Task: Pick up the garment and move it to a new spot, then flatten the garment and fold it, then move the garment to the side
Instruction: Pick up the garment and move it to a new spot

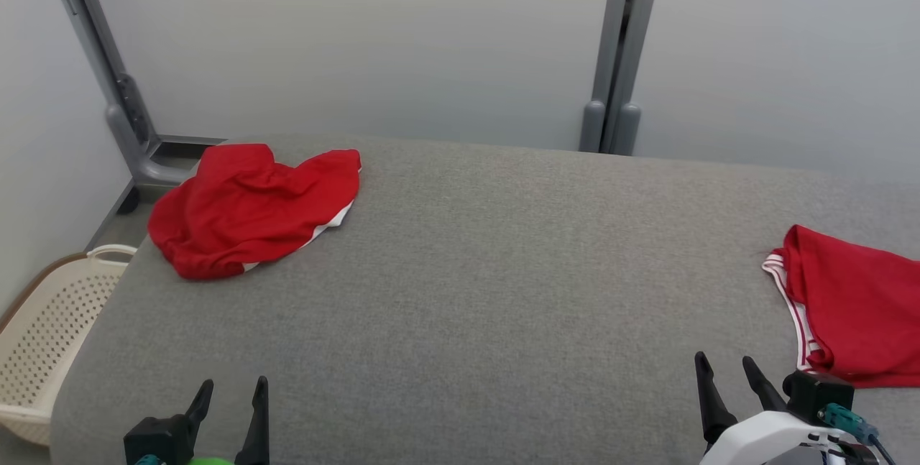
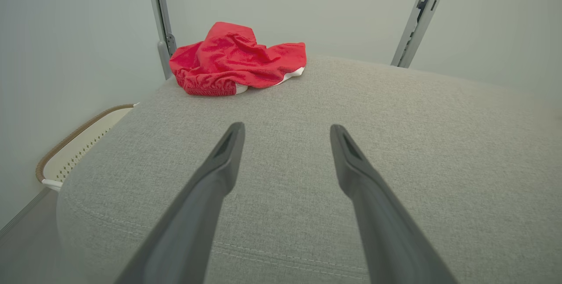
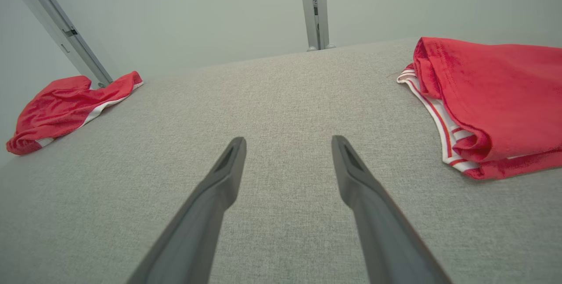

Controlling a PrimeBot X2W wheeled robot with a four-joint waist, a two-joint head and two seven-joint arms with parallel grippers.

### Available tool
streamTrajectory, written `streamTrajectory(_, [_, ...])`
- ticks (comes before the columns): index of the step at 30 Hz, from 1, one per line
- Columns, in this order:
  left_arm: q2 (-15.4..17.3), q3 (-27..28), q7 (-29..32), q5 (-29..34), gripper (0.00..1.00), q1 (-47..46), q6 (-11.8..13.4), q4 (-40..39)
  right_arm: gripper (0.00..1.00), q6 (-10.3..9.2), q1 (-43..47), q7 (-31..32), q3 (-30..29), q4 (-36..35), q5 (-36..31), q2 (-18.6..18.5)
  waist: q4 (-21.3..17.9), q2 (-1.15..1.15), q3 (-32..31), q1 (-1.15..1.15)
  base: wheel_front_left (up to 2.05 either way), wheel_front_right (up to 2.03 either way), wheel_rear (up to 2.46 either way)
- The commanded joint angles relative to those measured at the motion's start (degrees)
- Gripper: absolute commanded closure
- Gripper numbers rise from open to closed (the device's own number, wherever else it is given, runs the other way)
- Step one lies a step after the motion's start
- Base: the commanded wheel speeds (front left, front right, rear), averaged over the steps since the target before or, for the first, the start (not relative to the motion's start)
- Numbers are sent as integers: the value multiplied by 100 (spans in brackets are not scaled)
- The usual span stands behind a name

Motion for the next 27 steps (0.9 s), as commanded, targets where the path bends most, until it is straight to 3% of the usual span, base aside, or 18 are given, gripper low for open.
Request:
streamTrajectory(1, [61, 24, 3, 17, 0, -43, 14, -30, 0, -6, 14, -51, 13, 28, 28, -18, 268, 0, -7, 0, 0, 0, 0])
streamTrajectory(11, [276, 38, 196, 53, 0, 36, 135, -296, 0, -6, -46, -241, 159, 255, 234, -18, 1048, 0, -1, 0, 0, 0, 0])
streamTrajectory(27, [322, 145, 72, -11, 0, 107, 280, -512, 0, -6, -484, -347, 444, 475, 221, -19, 1371, 0, 272, 0, 0, 0, 0])
